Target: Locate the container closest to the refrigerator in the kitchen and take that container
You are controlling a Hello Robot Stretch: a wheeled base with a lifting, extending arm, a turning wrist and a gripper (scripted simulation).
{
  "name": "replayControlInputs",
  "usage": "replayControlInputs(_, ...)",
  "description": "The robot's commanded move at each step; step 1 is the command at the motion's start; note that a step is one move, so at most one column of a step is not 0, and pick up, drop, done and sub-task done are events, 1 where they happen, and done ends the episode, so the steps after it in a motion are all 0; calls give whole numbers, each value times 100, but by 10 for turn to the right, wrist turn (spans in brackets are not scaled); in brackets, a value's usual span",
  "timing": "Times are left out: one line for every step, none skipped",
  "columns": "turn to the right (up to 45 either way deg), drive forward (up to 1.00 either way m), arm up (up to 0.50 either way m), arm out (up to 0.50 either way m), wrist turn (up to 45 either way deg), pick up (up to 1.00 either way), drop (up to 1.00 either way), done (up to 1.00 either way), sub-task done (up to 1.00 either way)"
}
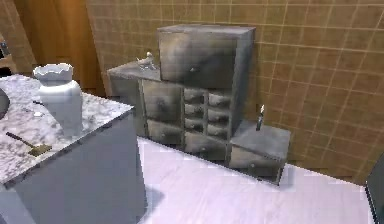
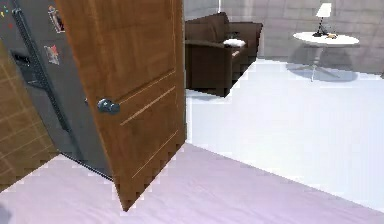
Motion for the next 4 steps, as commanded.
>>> replayControlInputs(450, 0, 0, 0, 0, 0, 0, 0, 0)
replayControlInputs(180, 0, 0, 0, 0, 0, 0, 0, 0)
replayControlInputs(0, 40, 0, 0, 0, 0, 0, 0, 0)
replayControlInputs(-450, 0, 0, 0, 0, 0, 0, 0, 0)
